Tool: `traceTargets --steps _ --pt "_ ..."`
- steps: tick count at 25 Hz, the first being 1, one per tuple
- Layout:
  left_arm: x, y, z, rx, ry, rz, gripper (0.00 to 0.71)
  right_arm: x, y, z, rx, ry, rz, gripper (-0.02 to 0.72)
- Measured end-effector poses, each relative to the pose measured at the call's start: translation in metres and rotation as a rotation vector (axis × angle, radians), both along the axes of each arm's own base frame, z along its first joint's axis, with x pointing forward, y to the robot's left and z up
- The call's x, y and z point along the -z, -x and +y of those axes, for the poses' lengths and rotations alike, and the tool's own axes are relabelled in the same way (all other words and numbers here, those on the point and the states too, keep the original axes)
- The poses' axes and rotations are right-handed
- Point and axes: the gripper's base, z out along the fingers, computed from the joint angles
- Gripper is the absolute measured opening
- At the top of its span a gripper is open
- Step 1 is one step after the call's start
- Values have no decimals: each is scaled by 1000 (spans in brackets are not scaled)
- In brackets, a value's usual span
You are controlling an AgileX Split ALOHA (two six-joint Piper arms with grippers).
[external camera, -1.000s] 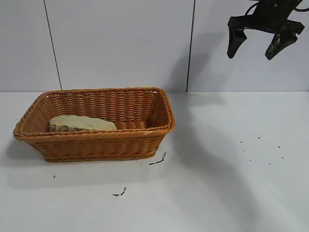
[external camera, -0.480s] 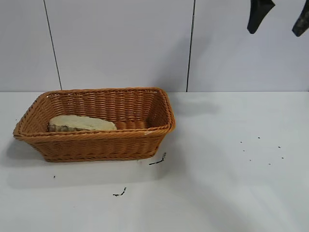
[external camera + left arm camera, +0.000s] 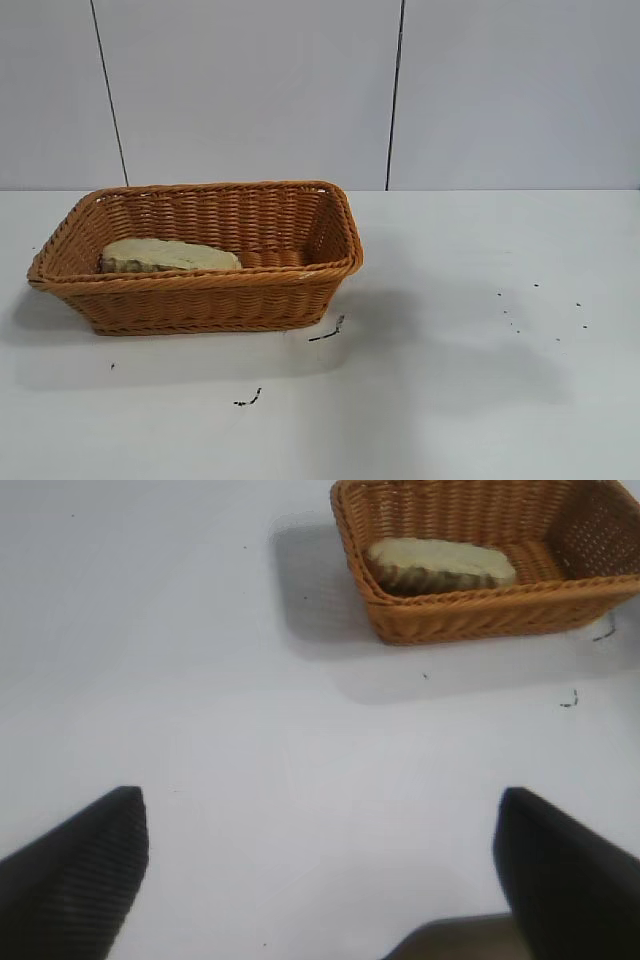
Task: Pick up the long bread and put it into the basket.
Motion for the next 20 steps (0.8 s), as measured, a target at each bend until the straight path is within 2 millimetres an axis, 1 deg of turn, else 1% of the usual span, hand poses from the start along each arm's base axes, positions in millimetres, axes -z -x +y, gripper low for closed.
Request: traceTargets --steps 4,6,8,12,17,20 --pt "0 0 0 0 0 0 692 12 38 -1 19 -14 -171 689" --pt "0 0 0 0 0 0 692 12 52 -1 23 -19 -252 689" --pt "0 0 0 0 0 0 692 8 66 -1 24 -23 -345 689" --pt "0 0 0 0 0 0 692 4 85 -2 23 -27 -479 689" --pt "0 0 0 0 0 0 692 3 105 -2 23 -31 -601 689" --pt "0 0 0 0 0 0 692 3 111 -2 23 -32 -640 689"
